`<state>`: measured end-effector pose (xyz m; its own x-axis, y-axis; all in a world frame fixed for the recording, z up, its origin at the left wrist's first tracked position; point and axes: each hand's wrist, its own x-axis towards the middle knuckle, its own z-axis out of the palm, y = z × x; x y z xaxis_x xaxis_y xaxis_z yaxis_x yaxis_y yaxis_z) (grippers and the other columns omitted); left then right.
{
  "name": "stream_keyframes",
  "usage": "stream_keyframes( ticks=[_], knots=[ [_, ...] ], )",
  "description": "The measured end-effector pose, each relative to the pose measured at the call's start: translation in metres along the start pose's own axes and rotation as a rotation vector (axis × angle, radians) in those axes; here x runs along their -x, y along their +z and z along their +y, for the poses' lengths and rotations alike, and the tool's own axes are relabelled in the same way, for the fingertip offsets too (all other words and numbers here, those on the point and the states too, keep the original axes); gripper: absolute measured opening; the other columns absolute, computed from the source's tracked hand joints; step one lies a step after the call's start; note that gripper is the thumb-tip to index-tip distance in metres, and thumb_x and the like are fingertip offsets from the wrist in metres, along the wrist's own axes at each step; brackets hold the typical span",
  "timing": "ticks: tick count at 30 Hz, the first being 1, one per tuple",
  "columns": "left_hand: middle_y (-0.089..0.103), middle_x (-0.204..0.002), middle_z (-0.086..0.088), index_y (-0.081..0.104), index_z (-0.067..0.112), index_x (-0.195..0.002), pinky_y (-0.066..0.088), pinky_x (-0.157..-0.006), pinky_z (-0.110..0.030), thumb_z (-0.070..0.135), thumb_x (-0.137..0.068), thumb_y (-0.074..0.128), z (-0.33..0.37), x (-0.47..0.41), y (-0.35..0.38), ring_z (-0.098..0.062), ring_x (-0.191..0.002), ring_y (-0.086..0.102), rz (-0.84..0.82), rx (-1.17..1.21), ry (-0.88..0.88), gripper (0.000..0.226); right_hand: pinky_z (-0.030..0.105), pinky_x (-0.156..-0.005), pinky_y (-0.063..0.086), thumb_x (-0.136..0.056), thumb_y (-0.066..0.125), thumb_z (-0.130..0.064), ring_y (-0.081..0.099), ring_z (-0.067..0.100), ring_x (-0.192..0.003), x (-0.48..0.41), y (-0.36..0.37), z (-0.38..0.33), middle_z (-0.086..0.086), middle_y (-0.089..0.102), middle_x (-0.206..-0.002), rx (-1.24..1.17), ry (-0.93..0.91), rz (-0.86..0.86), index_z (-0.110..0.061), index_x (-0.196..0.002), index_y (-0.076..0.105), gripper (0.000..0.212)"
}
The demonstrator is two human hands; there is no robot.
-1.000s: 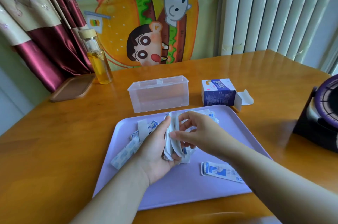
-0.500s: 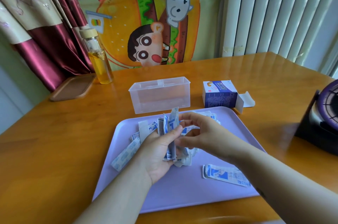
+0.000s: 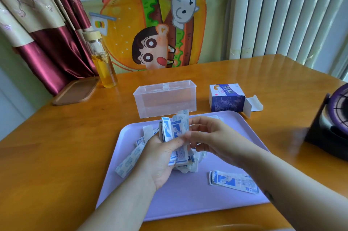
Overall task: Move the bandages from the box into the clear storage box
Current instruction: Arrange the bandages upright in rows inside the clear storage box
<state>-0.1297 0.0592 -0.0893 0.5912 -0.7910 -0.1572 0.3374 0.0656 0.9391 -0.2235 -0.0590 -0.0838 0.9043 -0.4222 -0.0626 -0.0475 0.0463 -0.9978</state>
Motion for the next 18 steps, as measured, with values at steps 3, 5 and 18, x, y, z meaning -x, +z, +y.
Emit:
stream_keyframes(
  ticks=[3,5,18],
  knots=[
    [0.071,-0.103,-0.017,0.065,0.010,-0.108,0.056,-0.074,-0.046,0.006,-0.081,0.062,0.0003,0.0009,-0.0006,-0.030,-0.083,0.068,0.000,-0.012,0.010,0.027,0.035,-0.075,0.044,-0.087,0.064,-0.014,0.054,0.018,-0.070,-0.0022,-0.0006,0.0005,0.013,0.060,-0.083,0.008,-0.013,0.039,-0.003,-0.103,0.065,0.020],
    [0.071,-0.102,-0.016,0.065,0.012,-0.108,0.055,-0.074,-0.051,0.006,-0.083,0.062,0.0012,0.0018,-0.0025,-0.032,-0.086,0.068,0.006,-0.019,0.009,0.026,0.038,-0.079,0.044,-0.087,0.064,-0.016,0.052,0.023,-0.077,-0.0030,-0.0009,0.0012,0.017,0.061,-0.089,0.028,-0.010,0.050,-0.001,-0.104,0.066,0.023],
    [0.073,-0.100,-0.013,0.066,0.015,-0.100,0.056,-0.079,-0.049,0.011,-0.087,0.060,0.0027,0.0000,-0.0075,-0.032,-0.093,0.069,0.042,-0.010,-0.035,0.015,0.013,-0.052,0.039,-0.089,0.062,-0.018,0.046,0.002,-0.049,0.0007,0.0010,-0.0018,-0.009,0.058,-0.056,0.178,-0.086,0.160,-0.009,-0.088,0.071,0.013]
  ],
)
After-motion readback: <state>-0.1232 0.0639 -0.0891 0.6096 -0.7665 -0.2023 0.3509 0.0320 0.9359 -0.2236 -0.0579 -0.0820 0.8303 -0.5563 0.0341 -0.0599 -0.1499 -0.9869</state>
